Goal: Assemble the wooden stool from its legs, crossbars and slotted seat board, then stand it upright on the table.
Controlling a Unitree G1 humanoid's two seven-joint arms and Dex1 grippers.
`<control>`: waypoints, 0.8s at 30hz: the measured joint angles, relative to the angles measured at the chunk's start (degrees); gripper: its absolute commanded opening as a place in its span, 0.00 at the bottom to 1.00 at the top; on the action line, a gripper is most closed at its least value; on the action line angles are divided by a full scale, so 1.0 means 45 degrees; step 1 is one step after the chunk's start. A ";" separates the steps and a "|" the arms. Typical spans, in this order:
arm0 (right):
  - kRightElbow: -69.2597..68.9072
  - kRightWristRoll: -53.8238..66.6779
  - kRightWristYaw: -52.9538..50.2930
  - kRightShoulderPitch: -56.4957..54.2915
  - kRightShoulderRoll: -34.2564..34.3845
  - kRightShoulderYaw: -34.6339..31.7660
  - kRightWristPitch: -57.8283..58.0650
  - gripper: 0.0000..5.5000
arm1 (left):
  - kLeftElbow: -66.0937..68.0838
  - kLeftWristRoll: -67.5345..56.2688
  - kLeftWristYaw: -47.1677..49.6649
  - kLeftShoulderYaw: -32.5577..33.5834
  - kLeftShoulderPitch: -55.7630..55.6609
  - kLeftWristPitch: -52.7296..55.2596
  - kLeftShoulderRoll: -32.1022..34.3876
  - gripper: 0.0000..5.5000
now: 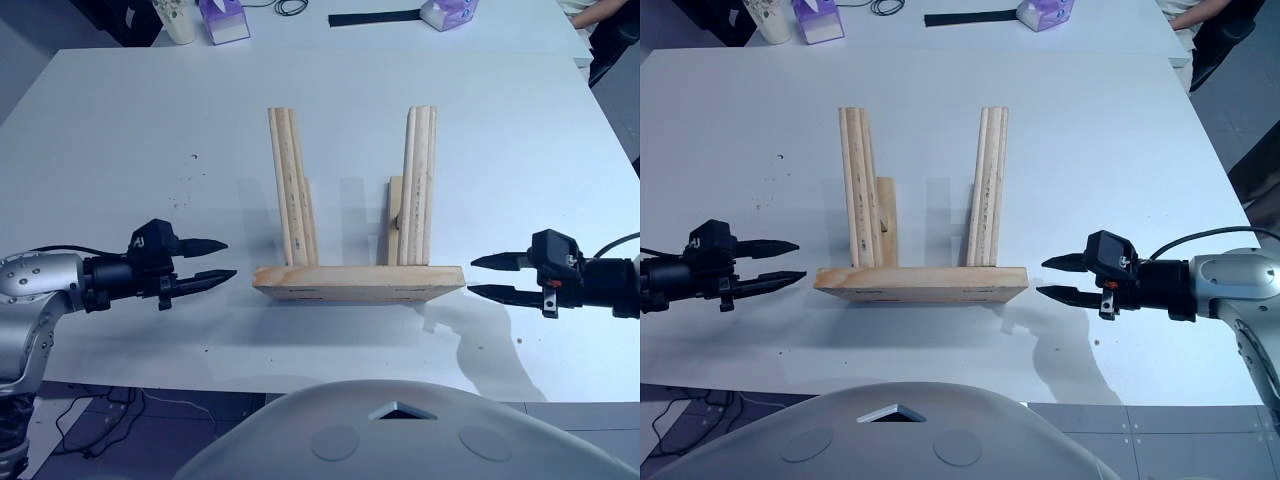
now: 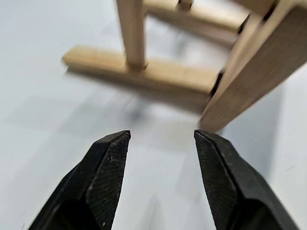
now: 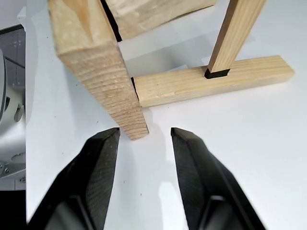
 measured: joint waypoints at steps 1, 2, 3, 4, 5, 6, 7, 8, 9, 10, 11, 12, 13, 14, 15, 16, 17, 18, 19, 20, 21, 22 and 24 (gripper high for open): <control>0.0119 -0.0080 -0.0078 -0.0004 0.0207 0.0215 -0.0073 0.46 | 0.0256 0.0230 0.0181 -0.0189 -0.0029 -0.0304 -0.0298 0.47; 0.0255 -0.0080 -0.0210 -0.0059 0.0452 0.0491 -0.0149 0.49 | 0.0451 0.0445 0.0346 -0.0434 -0.0057 -0.0666 -0.0613 0.49; 0.0435 -0.0110 -0.0343 -0.0091 0.0758 0.0838 -0.0238 0.53 | 0.0577 0.0671 0.0543 -0.0757 -0.0049 -0.1022 -0.1007 0.53; 0.0551 -0.0205 -0.0446 -0.0126 0.0955 0.1145 -0.0385 0.56 | 0.0686 0.0777 0.0619 -0.1005 -0.0036 -0.1288 -0.1253 0.56; 0.0697 -0.0426 -0.0553 -0.0171 0.1062 0.1457 -0.0593 0.57 | 0.0774 0.1011 0.0641 -0.1234 0.0027 -0.1601 -0.1424 0.59; 0.0871 -0.0689 -0.0652 -0.0219 0.1160 0.1669 -0.0816 0.57 | 0.0856 0.1188 0.0658 -0.1386 0.0079 -0.1942 -0.1473 0.59; 0.1142 -0.1034 -0.0740 -0.0332 0.1243 0.1964 -0.1105 0.57 | 0.0961 0.1364 0.0643 -0.1552 0.0155 -0.2331 -0.1554 0.59; 0.1415 -0.1277 -0.0737 -0.0440 0.1320 0.2233 -0.1347 0.57 | 0.1033 0.1485 0.0612 -0.1717 0.0247 -0.2623 -0.1669 0.59; 0.1803 -0.1519 -0.0697 -0.0608 0.1384 0.2578 -0.1641 0.57 | 0.1117 0.1619 0.0524 -0.1970 0.0317 -0.2965 -0.1735 0.59; 0.2229 -0.1758 -0.0656 -0.0719 0.1464 0.2891 -0.1900 0.57 | 0.1253 0.1730 0.0397 -0.2242 0.0392 -0.3296 -0.1815 0.59; 0.2695 -0.1948 -0.0609 -0.0837 0.1555 0.3188 -0.2089 0.57 | 0.1520 0.1942 0.0282 -0.2542 0.0433 -0.3664 -0.1875 0.59; 0.3000 -0.2128 -0.0562 -0.0958 0.1635 0.3377 -0.2271 0.57 | 0.1772 0.2186 0.0264 -0.2727 0.0408 -0.4052 -0.1892 0.59; 0.3451 -0.2358 -0.0463 -0.1120 0.1711 0.3687 -0.2592 0.57 | 0.2281 0.2643 0.0269 -0.3005 0.0207 -0.4610 -0.1903 0.59; 0.3845 -0.2619 -0.0353 -0.1221 0.1761 0.3997 -0.2898 0.57 | 0.2592 0.2671 0.0255 -0.3141 0.0055 -0.4980 -0.1947 0.59; 0.4109 -0.2774 -0.0253 -0.1296 0.1792 0.4196 -0.3100 0.57 | 0.2742 0.2685 0.0246 -0.3231 -0.0087 -0.5135 -0.1982 0.59; 0.4424 -0.2972 -0.0148 -0.1393 0.1803 0.4447 -0.3351 0.57 | 0.2935 0.2664 0.0218 -0.3369 -0.0253 -0.5328 -0.2044 0.59; 0.4595 -0.3064 -0.0048 -0.1503 0.1870 0.4577 -0.3559 0.57 | 0.3053 0.2666 0.0167 -0.3587 -0.0440 -0.5511 -0.2143 0.59; 0.4625 -0.3080 0.0005 -0.1529 0.1886 0.4624 -0.3621 0.57 | 0.3122 0.2666 0.0153 -0.3728 -0.0547 -0.5598 -0.2227 0.59; 0.4637 -0.3078 0.0041 -0.1540 0.1911 0.4683 -0.3685 0.57 | 0.3215 0.2661 0.0137 -0.3899 -0.0653 -0.5768 -0.2299 0.59; 0.4640 -0.3073 0.0090 -0.1555 0.1939 0.4746 -0.3727 0.57 | 0.3237 0.2662 0.0129 -0.4030 -0.0728 -0.5835 -0.2349 0.59; 0.4639 -0.3066 0.0128 -0.1601 0.1983 0.4856 -0.3779 0.57 | 0.3239 0.2662 0.0124 -0.4187 -0.0824 -0.5867 -0.2418 0.59; 0.4639 -0.3069 0.0138 -0.1672 0.2042 0.4984 -0.3820 0.57 | 0.3223 0.2648 0.0121 -0.4331 -0.0884 -0.5869 -0.2473 0.59; 0.4640 -0.3096 0.0136 -0.1810 0.2293 0.5149 -0.3824 0.57 | 0.3162 0.2606 0.0117 -0.4587 -0.0937 -0.5870 -0.2609 0.59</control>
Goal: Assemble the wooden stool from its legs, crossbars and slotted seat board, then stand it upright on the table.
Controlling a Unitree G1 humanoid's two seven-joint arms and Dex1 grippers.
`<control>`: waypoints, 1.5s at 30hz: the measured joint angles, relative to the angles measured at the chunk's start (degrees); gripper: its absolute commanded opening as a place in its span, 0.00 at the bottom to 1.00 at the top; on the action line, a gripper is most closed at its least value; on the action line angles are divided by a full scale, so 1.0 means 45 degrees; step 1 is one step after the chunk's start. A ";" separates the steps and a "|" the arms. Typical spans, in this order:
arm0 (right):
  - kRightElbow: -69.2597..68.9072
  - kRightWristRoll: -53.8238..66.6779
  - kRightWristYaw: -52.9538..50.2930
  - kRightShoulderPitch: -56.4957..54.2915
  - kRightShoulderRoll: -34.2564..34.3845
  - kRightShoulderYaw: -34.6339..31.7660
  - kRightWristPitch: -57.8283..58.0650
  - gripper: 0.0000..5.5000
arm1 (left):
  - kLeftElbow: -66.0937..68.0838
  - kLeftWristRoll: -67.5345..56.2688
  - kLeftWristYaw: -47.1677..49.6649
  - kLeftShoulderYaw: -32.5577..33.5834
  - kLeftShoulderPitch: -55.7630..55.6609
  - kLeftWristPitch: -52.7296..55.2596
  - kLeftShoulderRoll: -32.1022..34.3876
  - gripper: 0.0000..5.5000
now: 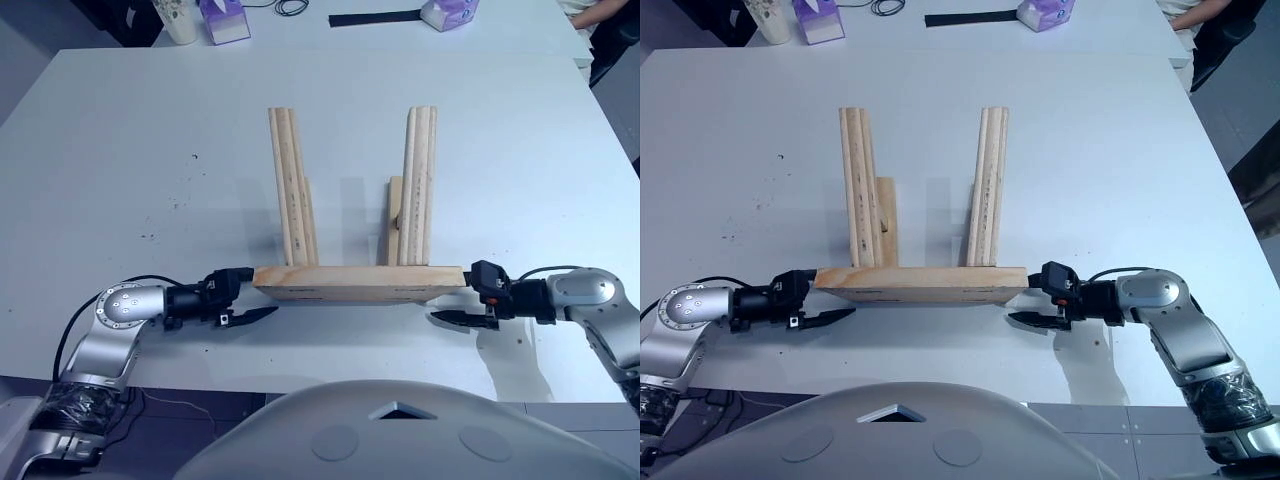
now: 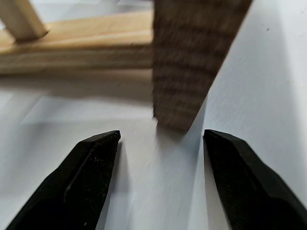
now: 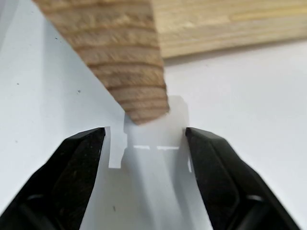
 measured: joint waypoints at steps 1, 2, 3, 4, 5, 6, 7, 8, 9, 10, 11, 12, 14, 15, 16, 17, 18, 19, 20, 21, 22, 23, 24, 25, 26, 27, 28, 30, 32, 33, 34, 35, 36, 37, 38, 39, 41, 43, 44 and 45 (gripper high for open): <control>0.0000 -0.0010 -0.0016 -0.0061 0.0074 0.0072 -0.0001 0.57 | -0.0008 -0.0010 -0.0003 -0.0054 -0.0016 -0.0004 -0.0017 0.59; 0.0008 -0.0063 -0.0063 -0.0153 0.0142 0.0175 -0.0045 0.57 | -0.0004 -0.0009 -0.0012 -0.0094 -0.0050 -0.0004 -0.0016 0.59; 0.0035 -0.0173 -0.0163 -0.0234 0.0215 0.0267 -0.0137 0.57 | 0.0006 -0.0007 -0.0021 -0.0150 -0.0100 0.0000 -0.0016 0.59; 0.0113 -0.0254 -0.0294 -0.0298 0.0344 0.0327 -0.0212 0.57 | 0.0019 -0.0010 -0.0040 -0.0235 -0.0164 0.0004 -0.0016 0.59; 0.0181 -0.0320 -0.0379 -0.0337 0.0469 0.0349 -0.0314 0.57 | 0.0028 -0.0016 -0.0052 -0.0317 -0.0233 0.0016 -0.0018 0.59; 0.0234 -0.0452 -0.0474 -0.0379 0.0596 0.0392 -0.0468 0.57 | 0.0040 -0.0004 -0.0082 -0.0428 -0.0365 0.0062 -0.0023 0.59; 0.0251 -0.0483 -0.0526 -0.0393 0.0601 0.0409 -0.0531 0.57 | 0.0048 0.0005 -0.0101 -0.0481 -0.0437 0.0086 -0.0025 0.59; 0.0273 -0.0508 -0.0543 -0.0395 0.0601 0.0412 -0.0586 0.57 | 0.0055 0.0009 -0.0105 -0.0549 -0.0494 0.0098 -0.0025 0.56; 0.0287 -0.0554 -0.0545 -0.0394 0.0601 0.0423 -0.0659 0.57 | 0.0058 0.0012 -0.0105 -0.0615 -0.0541 0.0100 -0.0028 0.55; 0.0294 -0.0595 -0.0542 -0.0394 0.0600 0.0433 -0.0704 0.53 | 0.0090 0.0019 -0.0106 -0.0682 -0.0585 0.0067 -0.0028 0.51; 0.0308 -0.0645 -0.0533 -0.0394 0.0593 0.0447 -0.0756 0.52 | 0.0127 0.0018 -0.0117 -0.0711 -0.0600 0.0012 -0.0028 0.48; 0.0335 -0.0686 -0.0529 -0.0395 0.0590 0.0459 -0.0826 0.48 | 0.0164 0.0012 -0.0141 -0.0738 -0.0601 -0.0064 -0.0027 0.44; 0.0388 -0.0723 -0.0527 -0.0396 0.0582 0.0477 -0.0978 0.41 | 0.0252 -0.0003 -0.0201 -0.0755 -0.0600 -0.0207 -0.0006 0.37; 0.0421 -0.0726 -0.0524 -0.0395 0.0580 0.0481 -0.1024 0.39 | 0.0317 -0.0033 -0.0250 -0.0753 -0.0600 -0.0235 0.0028 0.35; 0.0433 -0.0726 -0.0524 -0.0395 0.0579 0.0481 -0.1036 0.37 | 0.0349 -0.0044 -0.0284 -0.0747 -0.0602 -0.0266 0.0071 0.33; 0.0435 -0.0725 -0.0518 -0.0387 0.0578 0.0483 -0.1044 0.33 | 0.0407 -0.0066 -0.0329 -0.0734 -0.0624 -0.0300 0.0127 0.29; 0.0432 -0.0721 -0.0513 -0.0369 0.0578 0.0487 -0.1052 0.32 | 0.0444 -0.0076 -0.0371 -0.0726 -0.0657 -0.0311 0.0190 0.28; 0.0429 -0.0719 -0.0513 -0.0356 0.0578 0.0487 -0.1060 0.29 | 0.0469 -0.0075 -0.0393 -0.0721 -0.0689 -0.0310 0.0236 0.24; 0.0420 -0.0719 -0.0516 -0.0328 0.0578 0.0488 -0.1091 0.26 | 0.0515 -0.0083 -0.0415 -0.0716 -0.0733 -0.0310 0.0273 0.23; 0.0408 -0.0722 -0.0527 -0.0299 0.0575 0.0488 -0.1122 0.25 | 0.0529 -0.0097 -0.0469 -0.0718 -0.0769 -0.0279 0.0277 0.23; 0.0382 -0.0722 -0.0522 -0.0282 0.0568 0.0487 -0.1127 0.25 | 0.0505 -0.0138 -0.0500 -0.0717 -0.0789 -0.0210 0.0281 0.23; 0.0346 -0.0717 -0.0522 -0.0265 0.0558 0.0484 -0.1123 0.25 | 0.0454 -0.0225 -0.0509 -0.0717 -0.0797 -0.0099 0.0287 0.23; 0.0274 -0.0701 -0.0523 -0.0232 0.0542 0.0464 -0.1040 0.25 | 0.0328 -0.0236 -0.0509 -0.0714 -0.0804 0.0112 0.0307 0.23; 0.0202 -0.0673 -0.0523 -0.0203 0.0524 0.0445 -0.0950 0.25 | 0.0253 -0.0245 -0.0509 -0.0712 -0.0802 0.0235 0.0322 0.23; 0.0076 -0.0606 -0.0522 -0.0158 0.0496 0.0404 -0.0733 0.25 | 0.0113 -0.0255 -0.0513 -0.0708 -0.0784 0.0444 0.0349 0.23; -0.0150 -0.0496 -0.0529 -0.0088 0.0446 0.0317 -0.0349 0.25 | -0.0140 -0.0280 -0.0510 -0.0662 -0.0708 0.0728 0.0391 0.23; -0.0417 -0.0353 -0.0546 -0.0004 0.0398 0.0204 0.0030 0.25 | -0.0401 -0.0379 -0.0507 -0.0579 -0.0624 0.1029 0.0446 0.23; -0.1145 0.0282 -0.0565 0.0291 0.0243 -0.0221 0.0950 0.25 | -0.1075 -0.0824 -0.0498 -0.0275 -0.0434 0.1754 0.0692 0.23; -0.2043 0.1076 -0.0609 0.0614 0.0012 -0.0768 0.1992 0.25 | -0.1950 -0.1393 -0.0503 0.0197 -0.0112 0.2600 0.1002 0.23; -0.2725 0.1643 -0.0680 0.0874 -0.0175 -0.1263 0.2728 0.25 | -0.2574 -0.1851 -0.0504 0.0548 0.0143 0.3216 0.1271 0.23; -0.3156 0.2060 -0.0750 0.1012 -0.0316 -0.1582 0.3265 0.25 | -0.2982 -0.2182 -0.0506 0.0815 0.0325 0.3656 0.1451 0.23; -0.3703 0.2694 -0.0847 0.1221 -0.0491 -0.2052 0.3990 0.25 | -0.3517 -0.2674 -0.0505 0.1209 0.0612 0.4188 0.1675 0.23; -0.4204 0.3414 -0.0937 0.1420 -0.0654 -0.2572 0.4759 0.25 | -0.4073 -0.3203 -0.0507 0.1674 0.0968 0.4762 0.1910 0.23; -0.4597 0.4121 -0.1034 0.1558 -0.0805 -0.3038 0.5432 0.25 | -0.4511 -0.3652 -0.0511 0.2080 0.1277 0.5282 0.2078 0.23; -0.4910 0.4994 -0.1141 0.1675 -0.1010 -0.3530 0.6111 0.25 | -0.4933 -0.4177 -0.0530 0.2519 0.1620 0.5815 0.2257 0.23; -0.5075 0.5851 -0.1292 0.1722 -0.1154 -0.3950 0.6702 0.25 | -0.5271 -0.4643 -0.0553 0.2939 0.1919 0.6335 0.2372 0.23; -0.5137 0.7610 -0.1675 0.1719 -0.1559 -0.4692 0.7526 0.25 | -0.5767 -0.5595 -0.0579 0.3658 0.2373 0.7255 0.2478 0.23; -0.5024 0.9434 -0.2217 0.1713 -0.2095 -0.5187 0.7955 0.25 | -0.5961 -0.6604 -0.0559 0.4154 0.2549 0.8080 0.2637 0.23; -0.4874 1.0475 -0.2577 0.1714 -0.2442 -0.5388 0.8036 0.25 | -0.6009 -0.7249 -0.0509 0.4392 0.2563 0.8523 0.2799 0.23; -0.4719 1.1351 -0.2856 0.1715 -0.2731 -0.5571 0.8108 0.25 | -0.6036 -0.7894 -0.0449 0.4618 0.2557 0.8884 0.2928 0.23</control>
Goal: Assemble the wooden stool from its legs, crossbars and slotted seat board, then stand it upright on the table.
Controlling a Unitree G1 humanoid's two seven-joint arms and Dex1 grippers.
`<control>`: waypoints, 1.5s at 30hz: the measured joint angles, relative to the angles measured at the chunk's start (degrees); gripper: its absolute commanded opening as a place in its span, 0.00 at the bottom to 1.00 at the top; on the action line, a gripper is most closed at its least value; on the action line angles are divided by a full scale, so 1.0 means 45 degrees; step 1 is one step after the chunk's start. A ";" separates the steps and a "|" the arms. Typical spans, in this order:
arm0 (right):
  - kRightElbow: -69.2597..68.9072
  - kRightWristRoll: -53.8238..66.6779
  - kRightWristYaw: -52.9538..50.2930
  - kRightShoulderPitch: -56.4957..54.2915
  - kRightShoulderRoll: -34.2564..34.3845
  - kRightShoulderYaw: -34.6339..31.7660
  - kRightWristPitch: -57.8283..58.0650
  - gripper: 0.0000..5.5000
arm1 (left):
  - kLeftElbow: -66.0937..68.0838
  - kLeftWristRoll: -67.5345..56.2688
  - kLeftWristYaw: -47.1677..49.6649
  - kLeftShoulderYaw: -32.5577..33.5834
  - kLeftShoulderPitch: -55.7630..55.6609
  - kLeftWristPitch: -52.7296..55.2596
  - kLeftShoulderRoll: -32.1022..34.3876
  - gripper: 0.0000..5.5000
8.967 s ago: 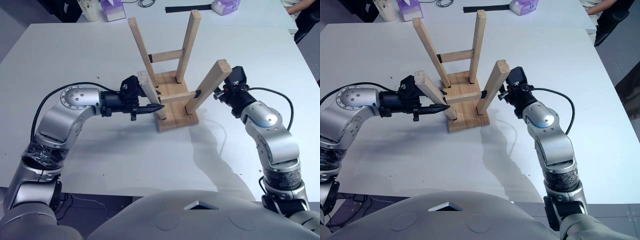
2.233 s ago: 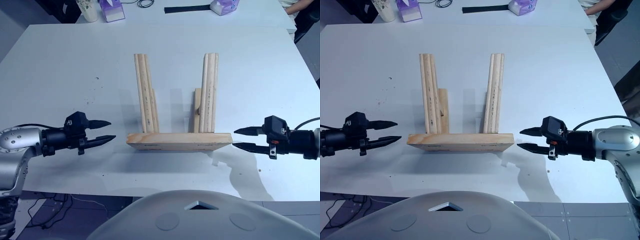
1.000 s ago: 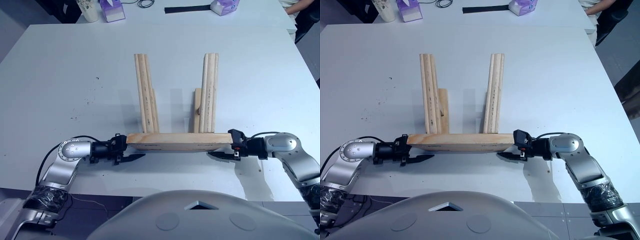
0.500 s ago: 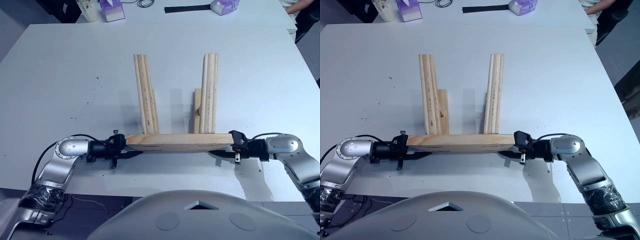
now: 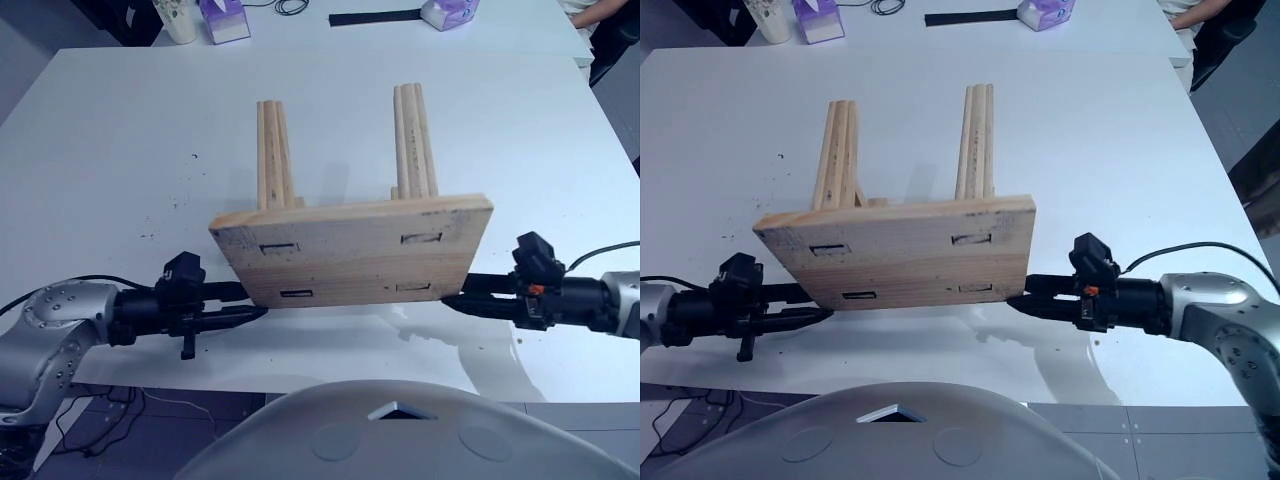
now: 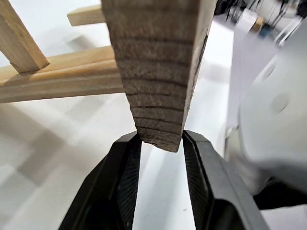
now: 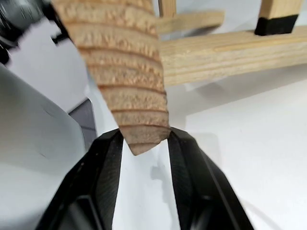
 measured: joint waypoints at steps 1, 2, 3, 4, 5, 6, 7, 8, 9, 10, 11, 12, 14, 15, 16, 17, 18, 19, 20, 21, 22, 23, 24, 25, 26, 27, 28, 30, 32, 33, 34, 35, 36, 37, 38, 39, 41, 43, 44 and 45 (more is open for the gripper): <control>0.0149 0.0784 -0.0218 -0.0004 -0.0294 -0.0142 0.0069 0.25 | -0.0018 -0.0632 0.0083 0.0203 -0.0010 0.0332 0.0141 0.23; 0.0347 0.1798 -0.0515 -0.0002 -0.0695 -0.0269 0.0208 0.25 | -0.0023 -0.1481 0.0189 0.0487 -0.0043 0.0806 0.0418 0.23; 0.0505 0.2476 -0.0678 -0.0003 -0.0951 -0.0391 0.0323 0.25 | -0.0023 -0.2108 0.0295 0.0674 -0.0085 0.1161 0.0630 0.23; 0.0688 0.3277 -0.0837 -0.0008 -0.1270 -0.0526 0.0449 0.25 | -0.0013 -0.2939 0.0483 0.0884 -0.0152 0.1627 0.0945 0.23; 0.1030 0.4452 -0.1036 -0.0068 -0.1772 -0.0684 0.0695 0.25 | 0.0060 -0.4313 0.0859 0.1200 -0.0339 0.2342 0.1553 0.23; 0.1239 0.5066 -0.1078 -0.0115 -0.2104 -0.0737 0.0858 0.25 | 0.0188 -0.5226 0.1117 0.1340 -0.0533 0.2755 0.1998 0.23; 0.1472 0.5640 -0.1090 -0.0177 -0.2458 -0.0784 0.1031 0.25 | 0.0343 -0.6212 0.1430 0.1464 -0.0771 0.3142 0.2500 0.23; 0.1764 0.6254 -0.1080 -0.0303 -0.2822 -0.0805 0.1297 0.25 | 0.0569 -0.7398 0.1859 0.1505 -0.1064 0.3582 0.3082 0.23; 0.2014 0.6711 -0.1042 -0.0477 -0.3163 -0.0818 0.1519 0.25 | 0.0822 -0.8410 0.2200 0.1514 -0.1372 0.3952 0.3671 0.23; 0.2263 0.7156 -0.1014 -0.0706 -0.3561 -0.0816 0.1818 0.25 | 0.1134 -0.9489 0.2583 0.1497 -0.1752 0.4365 0.4315 0.23; 0.2484 0.7489 -0.0959 -0.0998 -0.3889 -0.0800 0.2075 0.25 | 0.1407 -1.0339 0.2877 0.1410 -0.2170 0.4694 0.4866 0.23; 0.2814 0.7784 -0.0944 -0.1552 -0.4233 -0.0659 0.2379 0.25 | 0.1782 -1.1226 0.3279 0.1087 -0.2944 0.5105 0.5425 0.23; 0.3541 0.8186 -0.1055 -0.2854 -0.4663 -0.0208 0.2822 0.25 | 0.2433 -1.2454 0.4155 0.0273 -0.4750 0.5714 0.5975 0.23; 0.3905 0.8486 -0.1192 -0.3694 -0.4653 0.0149 0.3001 0.25 | 0.2718 -1.2863 0.4755 -0.0253 -0.5843 0.6021 0.5969 0.23; 0.4366 0.8810 -0.1552 -0.4752 -0.4500 0.0632 0.3269 0.25 | 0.3097 -1.3114 0.5480 -0.0965 -0.7007 0.6441 0.5870 0.23; 0.4813 0.9019 -0.2027 -0.5729 -0.4191 0.1044 0.3467 0.25 | 0.3516 -1.3202 0.6093 -0.1599 -0.7922 0.6913 0.5658 0.23; 0.5340 0.9358 -0.2535 -0.6881 -0.3706 0.1518 0.3712 0.25 | 0.3996 -1.3463 0.6687 -0.2276 -0.8934 0.7408 0.5251 0.23; 0.5826 0.9551 -0.3093 -0.7815 -0.3300 0.1976 0.3989 0.25 | 0.4424 -1.3714 0.7219 -0.2798 -0.9779 0.7809 0.4852 0.23; 0.6631 0.9746 -0.4011 -0.9138 -0.2613 0.2632 0.4436 0.25 | 0.5080 -1.3941 0.8216 -0.3551 -1.0909 0.8345 0.4231 0.23; 0.7103 0.9918 -0.4685 -0.9924 -0.2197 0.3005 0.4619 0.25 | 0.5520 -1.4086 0.8943 -0.3995 -1.1487 0.8622 0.3854 0.23; 0.7304 1.0021 -0.5594 -1.0516 -0.1759 0.3208 0.4595 0.25 | 0.5887 -1.4123 0.9785 -0.4420 -1.1841 0.8757 0.3488 0.23; 0.7363 1.0129 -0.6566 -1.0960 -0.1311 0.3373 0.4449 0.25 | 0.6177 -1.4128 1.0567 -0.4771 -1.2029 0.8871 0.3102 0.23; 0.7246 1.0160 -0.7492 -1.1020 -0.0885 0.3375 0.4172 0.25 | 0.6253 -1.4122 1.1204 -0.4979 -1.2044 0.8921 0.2809 0.23; 0.6917 1.0165 -0.7989 -1.0792 -0.0643 0.3283 0.3990 0.25 | 0.6072 -1.4119 1.1463 -0.4986 -1.1926 0.8915 0.2714 0.23; 0.6455 1.0168 -0.8298 -1.0324 -0.0496 0.3056 0.3873 0.25 | 0.5577 -1.4109 1.1594 -0.4801 -1.1568 0.8846 0.2696 0.23; 0.5954 1.0171 -0.8458 -0.9747 -0.0383 0.2790 0.3769 0.25 | 0.4973 -1.4065 1.1647 -0.4510 -1.1046 0.8787 0.2685 0.23; 0.5330 1.0165 -0.8640 -0.9117 -0.0250 0.2557 0.3643 0.25 | 0.4293 -1.3918 1.1623 -0.4217 -1.0444 0.8727 0.2667 0.23; 0.3911 1.0167 -0.9093 -0.8035 -0.0005 0.2349 0.3153 0.25 | 0.2935 -1.3010 1.1489 -0.3735 -0.9152 0.8605 0.2527 0.23; 0.2768 1.0166 -0.9590 -0.7136 0.0397 0.2319 0.2593 0.25 | 0.1723 -1.1584 1.1165 -0.3510 -0.8064 0.8354 0.2201 0.23; 0.2358 1.0166 -0.9819 -0.6776 0.0502 0.2325 0.2332 0.25 | 0.1379 -1.1059 1.1055 -0.3449 -0.7762 0.8242 0.2034 0.23; 0.2168 1.0165 -0.9941 -0.6613 0.0581 0.2322 0.2191 0.25 | 0.1263 -1.0782 1.0975 -0.3412 -0.7627 0.8143 0.1954 0.23; 0.1753 1.0165 -1.0205 -0.6307 0.0737 0.2326 0.1840 0.25 | 0.1220 -1.0115 1.0842 -0.3307 -0.7535 0.8016 0.1776 0.23; 0.1516 1.0166 -1.0323 -0.6168 0.0824 0.2333 0.1685 0.25 | 0.1323 -0.9717 1.0780 -0.3179 -0.7505 0.7876 0.1676 0.23; 0.1430 1.0166 -1.0346 -0.6133 0.0837 0.2341 0.1583 0.25 | 0.1434 -0.9478 1.0751 -0.3014 -0.7482 0.7797 0.1553 0.23; 0.1386 1.0165 -1.0377 -0.6136 0.0843 0.2341 0.1444 0.25 | 0.1512 -0.9309 1.0735 -0.2893 -0.7462 0.7718 0.1444 0.23; 0.1404 1.0162 -1.0433 -0.6182 0.0873 0.2344 0.1314 0.25 | 0.1710 -0.9278 1.0768 -0.2665 -0.7401 0.7561 0.1206 0.23; 0.1523 1.0144 -1.0450 -0.6537 0.0907 0.2361 0.1203 0.25 | 0.2051 -0.9298 1.1171 -0.2315 -0.7334 0.7291 0.0732 0.23; 0.1737 1.0039 -1.0406 -0.7073 0.1046 0.2404 0.1120 0.25 | 0.2634 -0.9336 1.1945 -0.1959 -0.7164 0.7027 0.0101 0.23; 0.1866 1.0008 -1.0393 -0.7313 0.1111 0.2413 0.1083 0.25 | 0.2992 -0.9534 1.2369 -0.1864 -0.7120 0.6991 -0.0170 0.23; 0.2028 0.9944 -1.0367 -0.7606 0.1180 0.2412 0.1040 0.25 | 0.3478 -1.0076 1.2968 -0.1743 -0.7181 0.6932 -0.0427 0.23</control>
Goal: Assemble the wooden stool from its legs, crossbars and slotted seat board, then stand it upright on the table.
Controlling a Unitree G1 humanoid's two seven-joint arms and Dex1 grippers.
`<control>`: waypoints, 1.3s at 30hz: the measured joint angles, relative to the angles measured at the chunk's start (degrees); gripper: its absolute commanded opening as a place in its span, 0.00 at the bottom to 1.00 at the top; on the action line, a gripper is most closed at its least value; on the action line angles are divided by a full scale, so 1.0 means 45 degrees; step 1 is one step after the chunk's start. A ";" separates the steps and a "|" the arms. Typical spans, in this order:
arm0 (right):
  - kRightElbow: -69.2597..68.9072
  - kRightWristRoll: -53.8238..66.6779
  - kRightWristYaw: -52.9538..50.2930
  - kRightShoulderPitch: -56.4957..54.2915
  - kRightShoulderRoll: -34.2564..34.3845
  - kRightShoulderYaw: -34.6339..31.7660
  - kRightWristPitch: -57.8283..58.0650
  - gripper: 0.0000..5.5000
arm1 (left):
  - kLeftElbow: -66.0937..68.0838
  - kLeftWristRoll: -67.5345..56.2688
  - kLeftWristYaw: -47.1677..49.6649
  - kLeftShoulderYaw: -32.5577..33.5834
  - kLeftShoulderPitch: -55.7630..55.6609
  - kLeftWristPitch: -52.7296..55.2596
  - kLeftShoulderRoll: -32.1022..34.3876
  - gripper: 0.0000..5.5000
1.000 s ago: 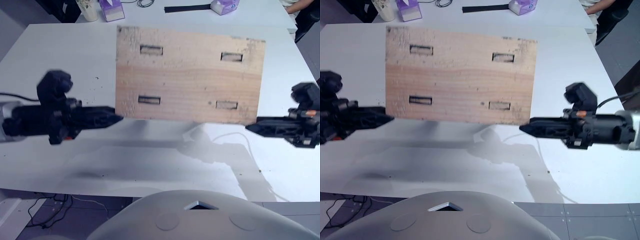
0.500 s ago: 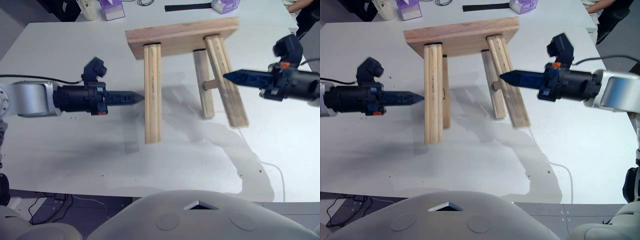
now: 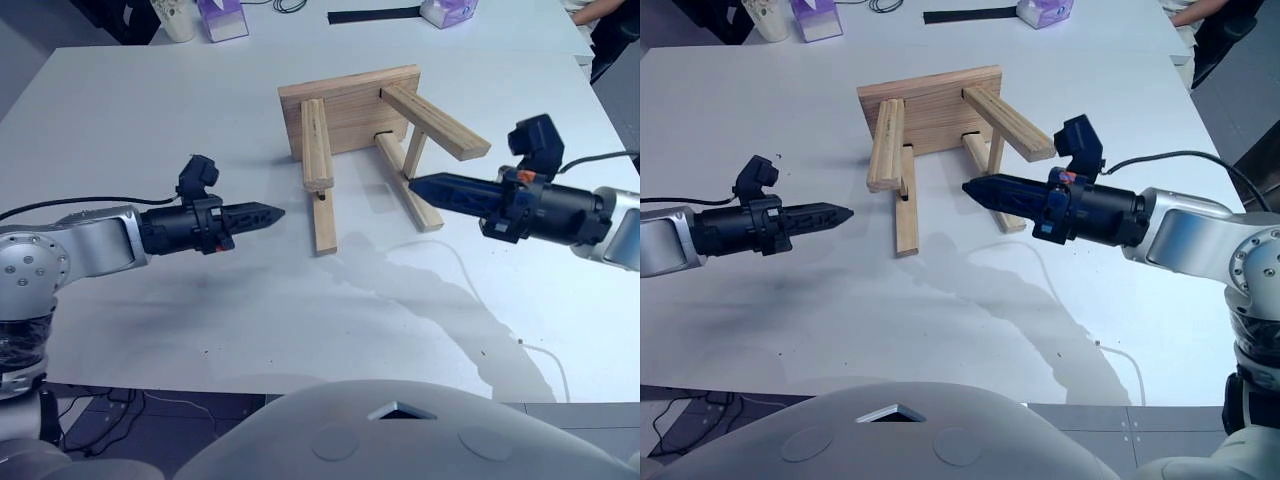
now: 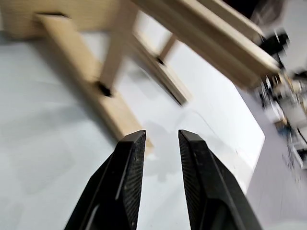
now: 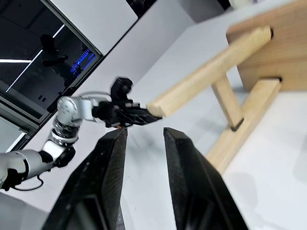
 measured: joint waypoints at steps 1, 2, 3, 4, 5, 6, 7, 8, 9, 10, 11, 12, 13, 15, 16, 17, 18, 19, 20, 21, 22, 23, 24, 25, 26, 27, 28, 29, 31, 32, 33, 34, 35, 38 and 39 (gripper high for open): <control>0.0197 -0.0049 0.0058 -0.0385 0.0041 -0.0015 -0.0106 0.25 | 0.0619 -0.0560 0.0709 0.0145 -0.0245 -0.0150 -0.0263 0.23; 0.0514 -0.0157 0.0084 -0.0889 0.0102 -0.0030 -0.0164 0.25 | 0.1336 -0.0966 0.1397 0.0212 -0.0755 -0.0240 -0.0460 0.23; 0.1180 -0.0779 0.0185 -0.1698 0.0170 -0.0020 -0.0191 0.29 | 0.2154 -0.1078 0.2104 0.0219 -0.1530 -0.0330 -0.0749 0.23; 0.1770 -0.1329 0.0266 -0.2351 0.0192 0.0008 -0.0269 0.30 | 0.2581 -0.1065 0.2444 0.0180 -0.2064 -0.0339 -0.0861 0.23; 0.2657 -0.2220 0.0420 -0.3186 0.0252 0.0135 -0.0263 0.33 | 0.3150 -0.0898 0.2820 0.0059 -0.2814 -0.0277 -0.1146 0.26; 0.3588 -0.3168 0.0611 -0.4045 0.0354 0.0352 -0.0258 0.35 | 0.3648 -0.0682 0.3055 -0.0166 -0.3544 -0.0160 -0.1488 0.28; 0.4565 -0.4207 0.0956 -0.4853 0.0500 0.0720 -0.0199 0.38 | 0.4175 -0.0361 0.3202 -0.0452 -0.4248 -0.0028 -0.1914 0.30; 0.5377 -0.5202 0.1344 -0.5487 0.0655 0.1095 -0.0166 0.41 | 0.4643 -0.0030 0.3246 -0.0695 -0.4794 0.0146 -0.2309 0.32; 0.6136 -0.6093 0.1734 -0.6007 0.0774 0.1516 -0.0136 0.41 | 0.5110 0.0333 0.3294 -0.0958 -0.5253 0.0303 -0.2665 0.32; 0.7379 -0.7510 0.2357 -0.6810 0.1047 0.2157 -0.0120 0.41 | 0.5823 0.1039 0.3293 -0.1304 -0.5824 0.0516 -0.3094 0.32; 0.8518 -0.8737 0.2885 -0.7456 0.1276 0.2763 -0.0129 0.41 | 0.6574 0.1597 0.3292 -0.1507 -0.6239 0.0733 -0.3439 0.32; 0.9451 -0.9708 0.3376 -0.7936 0.1497 0.3229 -0.0141 0.41 | 0.7195 0.2063 0.3302 -0.1637 -0.6529 0.0870 -0.3698 0.32; 1.0478 -1.0681 0.3936 -0.8361 0.1741 0.3680 -0.0240 0.41 | 0.7943 0.2524 0.3271 -0.1706 -0.6820 0.0941 -0.3948 0.32; 1.2678 -1.2685 0.5105 -0.9038 0.2354 0.4596 -0.0767 0.41 | 0.9573 0.3593 0.3152 -0.1721 -0.7428 0.0888 -0.4445 0.32; 1.3654 -1.3456 0.5602 -0.9255 0.2674 0.4855 -0.1099 0.41 | 1.0239 0.4026 0.3010 -0.1696 -0.7692 0.0796 -0.4652 0.32; 1.4640 -1.4241 0.6082 -0.9473 0.2984 0.5075 -0.1463 0.41 | 1.0839 0.4489 0.2808 -0.1676 -0.7991 0.0639 -0.4883 0.32; 1.5948 -1.5159 0.6586 -0.9711 0.3455 0.5161 -0.1985 0.41 | 1.1556 0.5124 0.2461 -0.1620 -0.8407 0.0462 -0.5208 0.32; 1.6980 -1.5817 0.6868 -0.9922 0.3873 0.5149 -0.2447 0.41 | 1.2054 0.5717 0.2088 -0.1607 -0.8754 0.0271 -0.5470 0.32; 1.7697 -1.6257 0.7016 -1.0066 0.4215 0.5069 -0.2764 0.41 | 1.2393 0.6173 0.1789 -0.1609 -0.8990 0.0112 -0.5677 0.32; 1.8427 -1.6749 0.7119 -1.0245 0.4612 0.4948 -0.3081 0.41 | 1.2740 0.6727 0.1380 -0.1628 -0.9203 -0.0008 -0.5885 0.32; 1.9060 -1.7184 0.7210 -1.0393 0.5063 0.4712 -0.3334 0.41 | 1.3117 0.7351 0.0928 -0.1662 -0.9373 -0.0192 -0.6160 0.32; 1.9341 -1.7440 0.7330 -1.0458 0.5341 0.4505 -0.3464 0.41 | 1.3352 0.7791 0.0608 -0.1703 -0.9437 -0.0277 -0.6316 0.32; 1.9543 -1.7699 0.7506 -1.0524 0.5614 0.4356 -0.3600 0.41 | 1.3558 0.8355 0.0257 -0.1765 -0.9459 -0.0399 -0.6447 0.32; 1.9606 -1.7949 0.7716 -1.0538 0.5814 0.4220 -0.3689 0.41 | 1.3720 0.8828 -0.0035 -0.1813 -0.9457 -0.0459 -0.6569 0.32; 1.9611 -1.8315 0.7939 -1.0542 0.5984 0.4107 -0.3702 0.41 | 1.3749 0.9359 -0.0378 -0.1922 -0.9431 -0.0448 -0.6682 0.32; 1.9567 -1.8559 0.8164 -1.0525 0.6100 0.4084 -0.3690 0.41 | 1.3672 0.9701 -0.0661 -0.2014 -0.9368 -0.0423 -0.6762 0.32; 1.9237 -1.8882 0.8512 -1.0362 0.6143 0.4088 -0.3597 0.41 | 1.3282 1.0029 -0.1037 -0.2177 -0.9176 -0.0296 -0.6814 0.32; 1.8808 -1.9036 0.8760 -1.0146 0.6107 0.4102 -0.3404 0.41 | 1.2786 1.0255 -0.1313 -0.2303 -0.8959 -0.0127 -0.6808 0.32; 1.7099 -1.9282 0.9274 -0.9214 0.5930 0.4231 -0.2564 0.41 | 1.1351 1.0539 -0.1861 -0.2594 -0.8198 0.0286 -0.6744 0.32; 1.6287 -1.9296 0.9352 -0.8667 0.5785 0.4305 -0.2155 0.41 | 1.0789 1.0544 -0.2028 -0.2641 -0.7871 0.0464 -0.6687 0.32; 1.5102 -1.9275 0.9436 -0.7909 0.5556 0.4409 -0.1595 0.41 | 1.0049 1.0514 -0.2173 -0.2644 -0.7484 0.0738 -0.6556 0.32; 1.4239 -1.9237 0.9462 -0.7360 0.5397 0.4438 -0.1188 0.41 | 0.9502 1.0480 -0.2274 -0.2618 -0.7205 0.0930 -0.6463 0.32; 1.3373 -1.9204 0.9474 -0.6808 0.5217 0.4454 -0.0813 0.41 | 0.8952 1.0452 -0.2365 -0.2608 -0.6909 0.1128 -0.6360 0.32; 1.0586 -1.8822 0.9479 -0.4984 0.4570 0.4419 0.0339 0.41 | 0.7108 1.0202 -0.2503 -0.2447 -0.5834 0.1816 -0.5956 0.32; 0.9686 -1.8719 0.9465 -0.4420 0.4396 0.4342 0.0703 0.41 | 0.6475 1.0106 -0.2585 -0.2363 -0.5433 0.2078 -0.5782 0.32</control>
